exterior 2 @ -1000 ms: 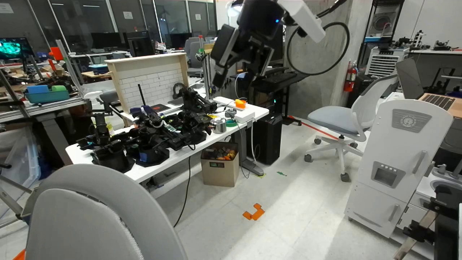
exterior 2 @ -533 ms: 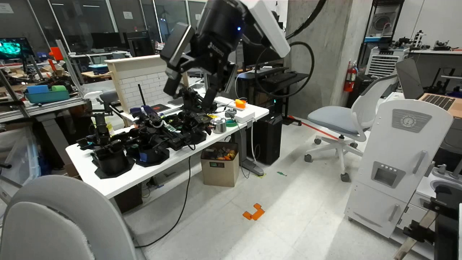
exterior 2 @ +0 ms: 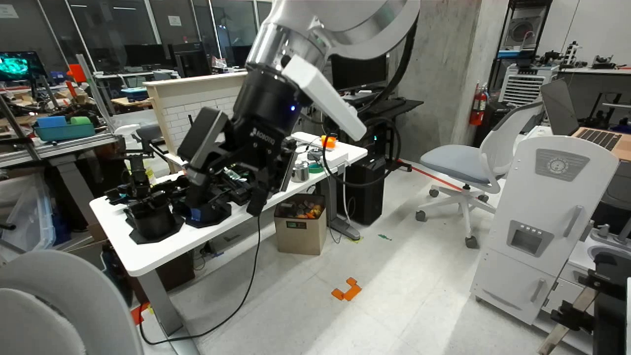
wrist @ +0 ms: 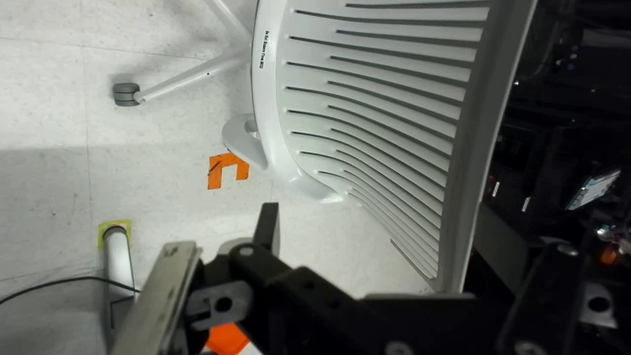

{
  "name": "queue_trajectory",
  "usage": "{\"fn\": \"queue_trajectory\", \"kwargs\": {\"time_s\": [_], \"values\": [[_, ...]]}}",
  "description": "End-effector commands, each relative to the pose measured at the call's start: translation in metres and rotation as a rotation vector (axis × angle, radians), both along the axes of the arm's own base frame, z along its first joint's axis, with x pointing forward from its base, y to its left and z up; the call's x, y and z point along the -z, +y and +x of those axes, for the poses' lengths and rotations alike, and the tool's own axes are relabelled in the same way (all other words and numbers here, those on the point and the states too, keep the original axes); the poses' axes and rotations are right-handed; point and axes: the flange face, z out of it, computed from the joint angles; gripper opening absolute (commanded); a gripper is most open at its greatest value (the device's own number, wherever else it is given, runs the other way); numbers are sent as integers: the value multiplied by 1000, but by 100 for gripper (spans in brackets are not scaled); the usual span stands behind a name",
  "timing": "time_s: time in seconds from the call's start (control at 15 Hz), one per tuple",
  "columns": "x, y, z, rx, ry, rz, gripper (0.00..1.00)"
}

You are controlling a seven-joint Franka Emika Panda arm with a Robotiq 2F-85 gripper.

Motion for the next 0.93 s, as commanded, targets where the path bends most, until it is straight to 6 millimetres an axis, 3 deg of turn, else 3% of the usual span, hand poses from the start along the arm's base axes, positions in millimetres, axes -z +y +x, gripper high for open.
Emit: {"fn": "queue_trajectory", "kwargs": {"time_s": [0.0, 0.13, 0.33, 0.47, 0.67, 0.87], "values": [[5, 27, 10, -24, 18, 49, 100], [-11, 38, 13, -36, -10, 71, 100], [-56, 49, 18, -55, -63, 108, 100], [-76, 59, 18, -72, -77, 122, 100], [-85, 84, 12, -112, -73, 131, 100], [-72, 116, 2, -144, -49, 130, 100]]}}
